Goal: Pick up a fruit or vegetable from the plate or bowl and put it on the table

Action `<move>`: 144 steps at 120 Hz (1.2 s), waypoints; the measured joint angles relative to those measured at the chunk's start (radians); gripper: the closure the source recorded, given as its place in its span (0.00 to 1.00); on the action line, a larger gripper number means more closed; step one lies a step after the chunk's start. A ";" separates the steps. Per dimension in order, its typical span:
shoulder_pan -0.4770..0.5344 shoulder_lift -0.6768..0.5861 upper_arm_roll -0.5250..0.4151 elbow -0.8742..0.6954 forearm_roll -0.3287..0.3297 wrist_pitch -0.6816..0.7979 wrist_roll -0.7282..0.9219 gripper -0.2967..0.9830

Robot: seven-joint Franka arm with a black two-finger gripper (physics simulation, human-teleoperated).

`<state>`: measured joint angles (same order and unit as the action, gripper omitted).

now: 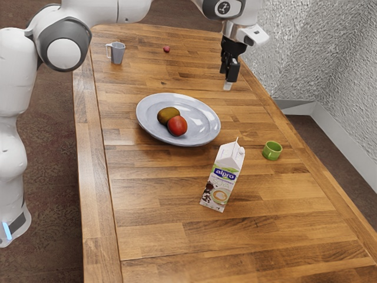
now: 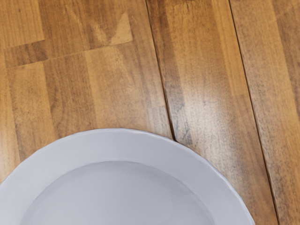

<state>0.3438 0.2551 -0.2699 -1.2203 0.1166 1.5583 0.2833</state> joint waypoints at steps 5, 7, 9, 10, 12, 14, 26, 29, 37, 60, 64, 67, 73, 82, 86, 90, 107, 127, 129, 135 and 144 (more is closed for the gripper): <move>0.000 -0.001 0.000 0.000 0.000 0.000 0.000 0.23; -0.001 -0.001 0.000 0.000 0.000 0.000 0.000 0.23; -0.001 -0.001 0.000 0.000 0.000 0.000 0.000 0.23; -0.001 -0.001 0.000 0.000 0.000 0.000 0.000 0.23; -0.001 -0.001 0.000 0.000 0.000 0.000 0.000 0.23; -0.001 -0.001 0.000 0.000 0.000 0.000 0.000 0.23; -0.001 -0.001 0.000 0.000 0.000 0.000 0.000 0.23; -0.002 -0.001 -0.001 0.000 0.000 0.000 0.000 0.23; -0.003 -0.001 -0.002 0.000 -0.003 0.000 -0.001 0.23; -0.058 -0.084 -0.011 0.004 -0.009 0.000 -0.011 0.23; -0.089 -0.117 -0.010 0.006 -0.007 -0.001 -0.015 0.23; -0.109 -0.133 -0.007 0.006 -0.007 -0.001 -0.018 0.23; -0.130 -0.148 0.007 0.006 -0.006 -0.001 -0.023 0.23; -0.115 -0.143 0.047 0.005 -0.008 0.001 -0.030 0.23; -0.096 -0.140 0.053 0.003 -0.008 0.002 -0.033 0.23; -0.082 -0.129 0.057 -0.001 -0.007 0.003 -0.036 0.23; -0.067 -0.061 0.060 -0.024 -0.011 0.006 -0.046 0.23; -0.099 -0.057 0.051 -0.027 -0.016 0.020 -0.033 0.23; -0.106 -0.058 0.050 -0.027 -0.014 0.021 -0.027 0.23; -0.126 -0.054 0.049 -0.027 -0.008 0.027 0.004 0.23; -0.142 -0.104 0.076 -0.124 0.022 0.061 0.061 0.23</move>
<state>0.2022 0.1510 -0.1940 -1.3440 0.1385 1.6197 0.3441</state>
